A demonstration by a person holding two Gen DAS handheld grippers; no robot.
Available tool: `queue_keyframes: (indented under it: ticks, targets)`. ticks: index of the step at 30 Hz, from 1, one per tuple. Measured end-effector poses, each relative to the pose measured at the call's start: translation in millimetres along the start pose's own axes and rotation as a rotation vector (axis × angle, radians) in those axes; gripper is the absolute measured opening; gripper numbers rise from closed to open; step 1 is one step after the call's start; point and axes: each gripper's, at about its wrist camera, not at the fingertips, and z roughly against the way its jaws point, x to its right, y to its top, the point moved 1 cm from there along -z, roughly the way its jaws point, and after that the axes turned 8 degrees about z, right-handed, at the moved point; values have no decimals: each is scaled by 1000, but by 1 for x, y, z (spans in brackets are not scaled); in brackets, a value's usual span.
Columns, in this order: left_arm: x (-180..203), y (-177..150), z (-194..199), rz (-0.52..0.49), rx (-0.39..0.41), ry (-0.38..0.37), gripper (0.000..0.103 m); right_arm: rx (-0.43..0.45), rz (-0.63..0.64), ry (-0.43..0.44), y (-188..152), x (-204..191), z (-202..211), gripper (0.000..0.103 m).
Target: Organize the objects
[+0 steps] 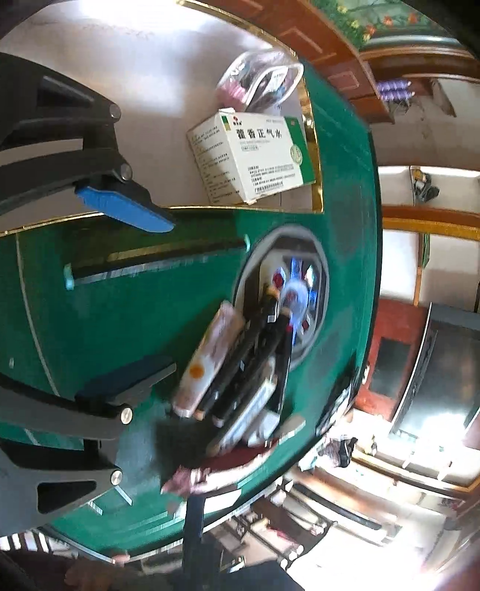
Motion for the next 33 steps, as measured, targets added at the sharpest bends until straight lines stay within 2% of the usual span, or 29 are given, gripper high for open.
queue_keyframes:
  ticks: [4, 7, 8, 9, 10, 13, 14, 15, 18, 21, 25, 28, 31, 33]
  targets:
    - [-8, 9, -7, 22, 3, 34, 68, -9, 7, -1, 0, -1, -4, 103]
    - [10, 6, -17, -35, -19, 66, 68, -10, 9, -1, 3, -2, -6, 103]
    - [17, 3, -21, -58, -28, 77, 64, -9, 12, -4, 4, -3, -6, 103]
    - [24, 0, -26, -84, -42, 101, 52, -8, 17, -8, 5, -5, -7, 103]
    - [33, -4, -34, -119, -47, 148, 50, -6, 22, -13, 7, -6, -7, 103]
    - [51, -12, -43, -219, 10, 264, 29, -16, 36, -13, 11, -11, -8, 103]
    - [51, -13, -45, -218, -2, 260, 2, -22, 42, -11, 13, -14, -10, 103]
    - [46, -14, -48, -177, -40, 223, 0, -29, 53, -15, 16, -17, -13, 103]
    - [36, -15, -38, -122, -32, 146, 0, -72, 94, -29, 21, -26, -27, 103]
    - [32, -16, -15, -101, 8, 112, 0, -123, 139, -51, 24, -36, -48, 103]
    - [21, -14, 23, -45, 75, 28, 0, -195, 221, -121, 25, -50, -85, 103]
    - [12, -14, 28, -38, 62, 16, 0, -246, 263, -156, 23, -56, -109, 103]
    - [3, -13, 18, -17, 40, 26, 2, -285, 233, -159, 25, -52, -124, 103]
    - [0, -12, 12, 2, 27, -2, 12, -299, 178, -148, 28, -44, -132, 103]
